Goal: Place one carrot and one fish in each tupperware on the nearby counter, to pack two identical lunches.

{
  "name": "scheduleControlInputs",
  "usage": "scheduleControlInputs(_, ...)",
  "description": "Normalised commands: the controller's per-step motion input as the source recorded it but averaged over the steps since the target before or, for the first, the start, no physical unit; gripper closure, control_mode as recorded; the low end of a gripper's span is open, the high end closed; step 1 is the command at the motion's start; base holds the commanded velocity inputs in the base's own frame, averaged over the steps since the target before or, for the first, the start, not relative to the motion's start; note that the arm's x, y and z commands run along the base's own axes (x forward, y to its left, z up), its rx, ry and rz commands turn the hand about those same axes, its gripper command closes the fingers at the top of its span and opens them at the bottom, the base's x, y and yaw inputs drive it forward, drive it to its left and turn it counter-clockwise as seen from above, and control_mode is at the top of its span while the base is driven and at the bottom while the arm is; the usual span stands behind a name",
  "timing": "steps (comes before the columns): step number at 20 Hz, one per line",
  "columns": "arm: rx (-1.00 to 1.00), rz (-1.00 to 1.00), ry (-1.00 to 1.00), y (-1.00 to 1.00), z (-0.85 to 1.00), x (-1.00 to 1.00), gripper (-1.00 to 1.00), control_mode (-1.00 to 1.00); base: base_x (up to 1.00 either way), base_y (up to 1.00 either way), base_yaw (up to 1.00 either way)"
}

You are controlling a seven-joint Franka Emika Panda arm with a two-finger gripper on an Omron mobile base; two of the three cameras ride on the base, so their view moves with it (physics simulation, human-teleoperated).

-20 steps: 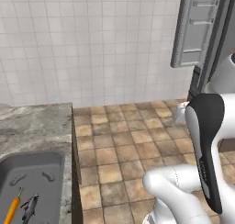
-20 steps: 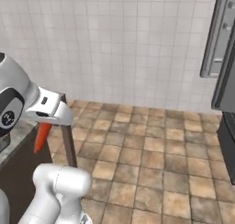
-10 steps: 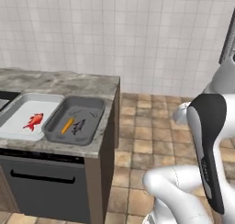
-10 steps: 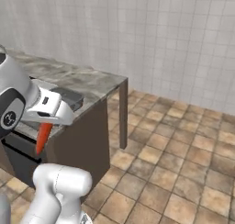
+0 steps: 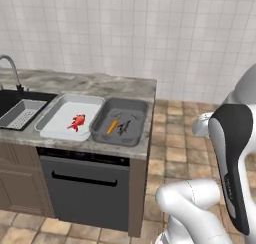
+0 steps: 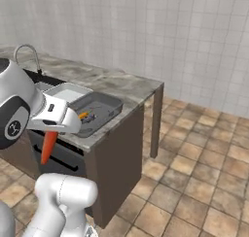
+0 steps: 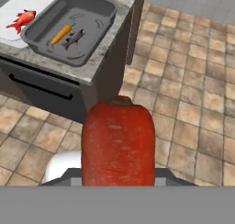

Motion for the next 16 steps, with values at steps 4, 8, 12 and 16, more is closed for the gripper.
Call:
scheduleControlInputs(4, 0.00, 0.00, 0.00, 0.00, 0.00, 0.00, 1.00, 1.00, 0.49, 1.00, -0.13)
scheduleControlInputs(8, 0.00, 0.00, 0.00, 0.00, 0.00, 0.00, 1.00, 1.00, 0.51, 1.00, -0.18)
scheduleControlInputs(12, 0.00, 0.00, 0.00, 0.00, 0.00, 0.00, 1.00, 1.00, 0.55, 1.00, -0.21)
scheduleControlInputs(16, 0.00, 0.00, 0.00, 0.00, 0.00, 0.00, 1.00, 1.00, 0.54, 1.00, -0.22)
